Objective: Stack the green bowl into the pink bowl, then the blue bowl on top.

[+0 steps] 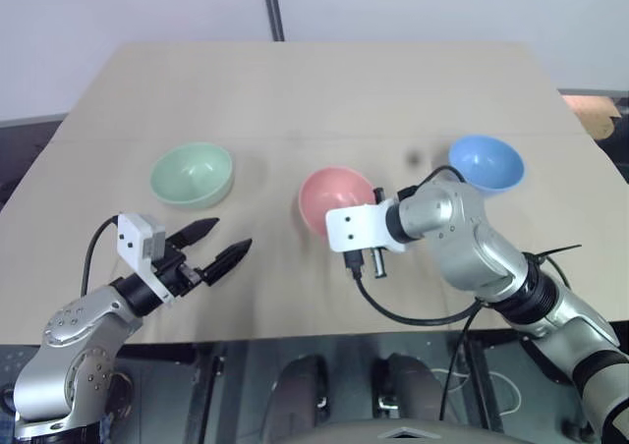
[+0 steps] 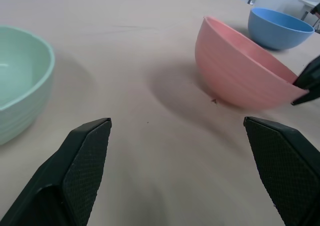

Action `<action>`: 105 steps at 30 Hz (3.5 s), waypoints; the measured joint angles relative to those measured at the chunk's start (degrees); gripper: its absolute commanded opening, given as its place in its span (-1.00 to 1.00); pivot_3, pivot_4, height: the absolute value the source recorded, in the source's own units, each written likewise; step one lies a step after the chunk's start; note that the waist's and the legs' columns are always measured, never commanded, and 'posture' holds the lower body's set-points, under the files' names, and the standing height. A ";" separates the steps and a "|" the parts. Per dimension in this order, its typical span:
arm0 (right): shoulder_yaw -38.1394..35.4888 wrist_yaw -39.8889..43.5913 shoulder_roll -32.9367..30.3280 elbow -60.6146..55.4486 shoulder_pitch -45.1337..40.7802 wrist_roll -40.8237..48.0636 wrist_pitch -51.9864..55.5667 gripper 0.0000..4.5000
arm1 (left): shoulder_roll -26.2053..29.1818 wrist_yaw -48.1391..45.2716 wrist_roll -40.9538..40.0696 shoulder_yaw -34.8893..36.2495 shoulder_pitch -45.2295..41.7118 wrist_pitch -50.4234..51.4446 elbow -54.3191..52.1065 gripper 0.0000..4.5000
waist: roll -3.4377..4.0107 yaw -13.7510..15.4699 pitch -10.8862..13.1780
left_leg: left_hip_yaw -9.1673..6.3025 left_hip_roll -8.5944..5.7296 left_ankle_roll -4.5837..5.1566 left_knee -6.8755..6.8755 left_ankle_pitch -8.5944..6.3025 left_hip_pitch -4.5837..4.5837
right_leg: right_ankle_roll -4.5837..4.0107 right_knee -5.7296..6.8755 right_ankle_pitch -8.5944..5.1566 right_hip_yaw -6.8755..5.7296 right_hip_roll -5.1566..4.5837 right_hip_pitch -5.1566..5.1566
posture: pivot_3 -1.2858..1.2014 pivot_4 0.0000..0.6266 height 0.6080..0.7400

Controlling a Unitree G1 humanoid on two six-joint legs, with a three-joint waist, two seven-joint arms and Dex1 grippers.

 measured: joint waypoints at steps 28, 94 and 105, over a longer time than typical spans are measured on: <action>-23.46 -1.38 -7.96 -8.23 -1.77 24.75 22.10 0.94 | 0.08 -0.35 0.28 -1.62 -0.98 -0.16 0.78 1.00 | -0.01 -0.18 0.07 | -0.20 -0.01 0.20 -0.15 -0.15 -0.06 | -0.11 -0.09 -0.07 -0.18 -0.06 0.05 | 0.03 -0.52 1.00; -63.62 -23.19 -14.31 -7.98 48.00 69.62 -8.74 1.00 | 16.24 -2.81 39.11 -24.70 -31.99 -16.79 31.56 -0.96 | -0.12 2.72 0.43 | -0.12 0.04 0.50 -0.03 0.00 -0.02 | 0.36 0.00 -0.14 -0.15 0.26 0.16 | 0.03 -0.52 1.00; -63.13 -24.34 -15.55 -8.13 47.67 71.20 -9.56 1.00 | 9.57 -20.57 37.82 -36.68 -56.90 -23.65 23.57 -0.96 | -0.34 2.74 0.53 | -0.05 -0.03 0.34 0.17 0.11 -0.05 | 0.40 0.00 -0.10 -0.01 0.39 0.25 | 0.03 -0.52 1.00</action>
